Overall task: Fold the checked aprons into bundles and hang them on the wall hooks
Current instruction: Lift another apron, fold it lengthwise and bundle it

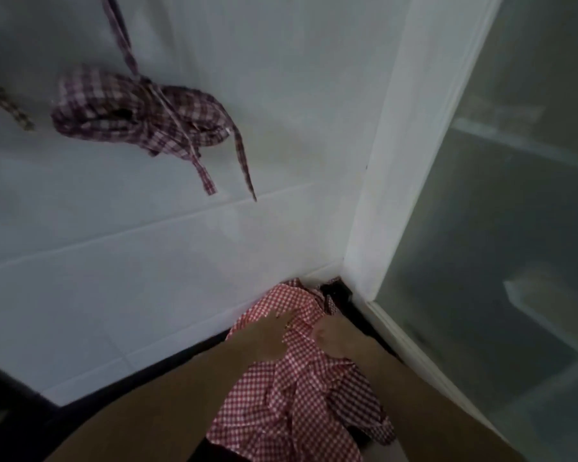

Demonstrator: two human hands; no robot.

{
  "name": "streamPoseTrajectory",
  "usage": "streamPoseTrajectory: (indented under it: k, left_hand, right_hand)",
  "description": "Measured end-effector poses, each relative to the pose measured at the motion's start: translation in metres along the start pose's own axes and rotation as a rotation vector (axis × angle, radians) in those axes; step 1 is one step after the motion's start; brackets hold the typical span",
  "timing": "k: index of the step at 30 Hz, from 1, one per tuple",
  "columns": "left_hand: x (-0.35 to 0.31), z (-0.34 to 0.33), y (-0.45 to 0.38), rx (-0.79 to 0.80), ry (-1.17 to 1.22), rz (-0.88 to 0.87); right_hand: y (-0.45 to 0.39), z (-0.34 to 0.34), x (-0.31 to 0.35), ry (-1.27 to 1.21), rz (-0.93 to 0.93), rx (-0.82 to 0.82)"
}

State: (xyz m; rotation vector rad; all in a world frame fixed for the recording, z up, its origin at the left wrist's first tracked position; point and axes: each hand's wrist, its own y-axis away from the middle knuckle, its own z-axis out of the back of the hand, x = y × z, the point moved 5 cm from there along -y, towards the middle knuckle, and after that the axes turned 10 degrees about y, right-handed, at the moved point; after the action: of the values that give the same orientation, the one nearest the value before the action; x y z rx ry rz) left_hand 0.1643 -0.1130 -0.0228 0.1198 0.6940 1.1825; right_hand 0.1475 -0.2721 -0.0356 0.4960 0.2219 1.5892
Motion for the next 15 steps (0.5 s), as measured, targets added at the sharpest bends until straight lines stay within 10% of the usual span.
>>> streamPoseTrajectory:
  k: [6, 15]
  left_hand:
    - [0.081, -0.095, -0.013, 0.150, -0.038, 0.135]
    - [0.071, -0.094, -0.022, -0.089, 0.017, 0.128]
  right_hand:
    - [0.001, -0.103, -0.012, -0.158, -0.047, -0.094]
    - [0.015, -0.110, -0.009, -0.657, -0.346, -0.412]
